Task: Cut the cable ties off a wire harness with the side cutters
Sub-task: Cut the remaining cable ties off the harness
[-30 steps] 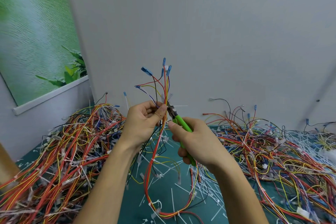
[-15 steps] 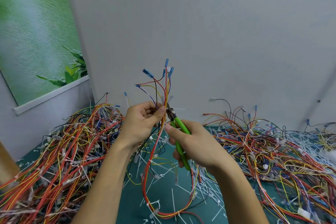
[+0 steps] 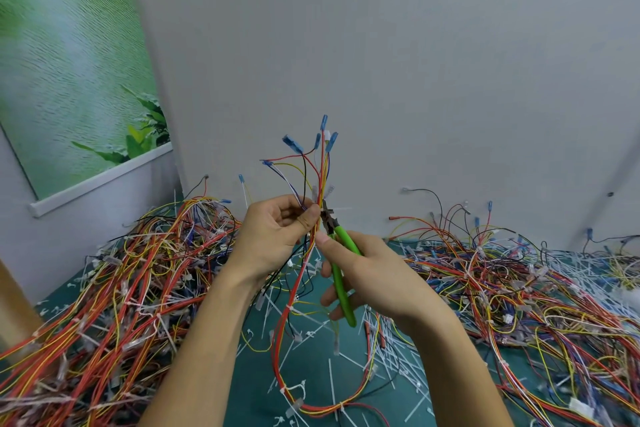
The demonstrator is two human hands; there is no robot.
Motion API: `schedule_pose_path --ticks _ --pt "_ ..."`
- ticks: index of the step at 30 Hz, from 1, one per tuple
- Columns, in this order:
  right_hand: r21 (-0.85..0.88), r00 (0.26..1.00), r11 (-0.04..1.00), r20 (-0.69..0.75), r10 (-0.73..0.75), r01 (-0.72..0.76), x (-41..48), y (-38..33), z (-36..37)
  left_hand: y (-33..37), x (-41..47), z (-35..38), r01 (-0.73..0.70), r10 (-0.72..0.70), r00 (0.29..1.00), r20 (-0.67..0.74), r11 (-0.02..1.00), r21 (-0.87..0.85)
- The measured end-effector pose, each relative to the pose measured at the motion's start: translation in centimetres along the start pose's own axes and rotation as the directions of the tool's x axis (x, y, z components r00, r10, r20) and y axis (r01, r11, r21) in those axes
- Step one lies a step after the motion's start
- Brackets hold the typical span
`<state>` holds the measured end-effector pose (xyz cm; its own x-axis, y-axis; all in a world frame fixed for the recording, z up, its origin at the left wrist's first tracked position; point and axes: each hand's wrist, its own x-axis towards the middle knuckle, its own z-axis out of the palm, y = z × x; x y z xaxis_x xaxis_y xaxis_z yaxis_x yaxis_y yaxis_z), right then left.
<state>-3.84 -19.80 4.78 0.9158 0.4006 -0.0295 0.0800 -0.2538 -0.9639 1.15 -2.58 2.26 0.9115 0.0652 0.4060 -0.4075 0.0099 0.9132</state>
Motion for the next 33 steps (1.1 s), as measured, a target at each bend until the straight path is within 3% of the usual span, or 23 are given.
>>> schedule_pose_path --ticks 11,17,22,27,33 --pt "-0.064 0.994 0.996 -0.091 -0.060 0.054 0.2 0.6 -0.4 0.4 -0.2 -0.1 0.061 -0.062 0.998 -0.013 0.998 -0.008" --pt "-0.006 1.000 1.000 0.000 -0.027 0.027 0.0 0.1 -0.2 0.6 -0.3 0.0 0.095 -0.095 0.995 -0.008 0.995 0.015" --pt "-0.104 0.999 0.995 0.047 0.003 0.002 0.0 0.2 0.0 0.1 -0.1 -0.3 0.190 -0.191 0.982 0.000 0.979 0.079" --pt "-0.163 0.997 0.986 -0.060 -0.046 0.036 0.3 0.7 0.2 0.5 -0.3 -0.1 0.263 -0.262 0.965 0.020 0.965 -0.014" --pt "-0.114 0.977 0.988 -0.170 -0.127 0.108 0.8 1.0 0.5 1.4 -0.4 -0.1 0.270 -0.269 0.963 0.034 0.945 -0.186"
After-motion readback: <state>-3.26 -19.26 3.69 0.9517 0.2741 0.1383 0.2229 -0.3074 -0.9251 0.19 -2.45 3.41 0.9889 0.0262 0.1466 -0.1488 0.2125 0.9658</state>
